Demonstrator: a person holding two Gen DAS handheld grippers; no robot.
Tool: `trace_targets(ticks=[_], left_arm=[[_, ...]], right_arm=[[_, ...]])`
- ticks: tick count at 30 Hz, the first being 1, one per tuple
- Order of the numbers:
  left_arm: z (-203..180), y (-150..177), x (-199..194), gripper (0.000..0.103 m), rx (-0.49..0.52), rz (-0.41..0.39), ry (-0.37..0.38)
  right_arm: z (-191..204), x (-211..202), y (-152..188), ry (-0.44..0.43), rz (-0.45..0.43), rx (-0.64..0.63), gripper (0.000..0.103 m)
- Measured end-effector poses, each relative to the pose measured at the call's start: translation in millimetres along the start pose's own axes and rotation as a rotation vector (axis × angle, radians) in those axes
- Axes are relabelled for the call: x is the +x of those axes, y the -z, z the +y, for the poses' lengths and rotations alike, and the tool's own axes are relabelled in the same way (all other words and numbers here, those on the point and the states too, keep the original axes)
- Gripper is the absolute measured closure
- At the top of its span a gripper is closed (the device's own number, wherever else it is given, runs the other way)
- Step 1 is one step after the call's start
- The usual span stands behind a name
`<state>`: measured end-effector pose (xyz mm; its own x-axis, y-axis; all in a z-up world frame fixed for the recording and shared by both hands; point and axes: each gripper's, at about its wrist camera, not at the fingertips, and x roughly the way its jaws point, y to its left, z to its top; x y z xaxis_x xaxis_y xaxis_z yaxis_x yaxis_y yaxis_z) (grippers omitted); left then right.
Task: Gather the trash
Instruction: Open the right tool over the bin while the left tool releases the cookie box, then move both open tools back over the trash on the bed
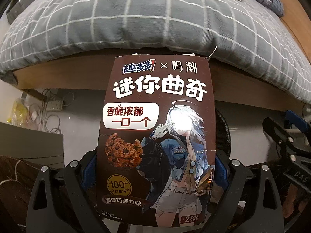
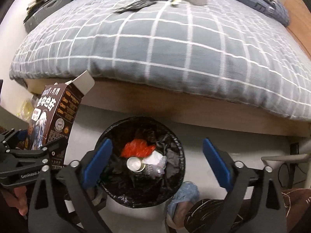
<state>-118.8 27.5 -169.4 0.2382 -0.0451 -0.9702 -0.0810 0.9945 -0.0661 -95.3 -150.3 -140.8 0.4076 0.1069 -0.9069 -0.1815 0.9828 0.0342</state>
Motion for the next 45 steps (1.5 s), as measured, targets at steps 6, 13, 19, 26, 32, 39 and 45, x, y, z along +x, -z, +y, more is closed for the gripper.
trace_targets(ticks=[6, 13, 19, 26, 32, 39, 45], left_arm=[[-22, 6, 5, 0.013, 0.03, 0.003, 0.018], [-53, 14, 12, 0.012, 0.091, 0.015, 0.027], [-71, 19, 18, 0.01, 0.15, 0.02, 0.024], [-78, 23, 18, 0.006, 0.175, 0.0, 0.019], [-75, 20, 17, 0.006, 0.163, 0.002, 0.024], [-68, 8, 3, 0.006, 0.116, -0.029, 0.037], [-61, -12, -20, 0.006, 0.088, -0.119, 0.021]], right_arm=[[-37, -12, 11, 0.028, -0.023, 0.072, 0.008], [-62, -20, 18, 0.054, -0.041, 0.131, 0.008], [-69, -21, 20, 0.06, -0.046, 0.143, 0.008], [-65, -21, 17, 0.057, -0.052, 0.135, 0.008], [-64, -20, 16, 0.059, -0.052, 0.132, 0.008], [-63, -23, 12, 0.064, -0.072, 0.13, 0.008], [-63, -36, -2, 0.069, -0.133, 0.129, 0.008]])
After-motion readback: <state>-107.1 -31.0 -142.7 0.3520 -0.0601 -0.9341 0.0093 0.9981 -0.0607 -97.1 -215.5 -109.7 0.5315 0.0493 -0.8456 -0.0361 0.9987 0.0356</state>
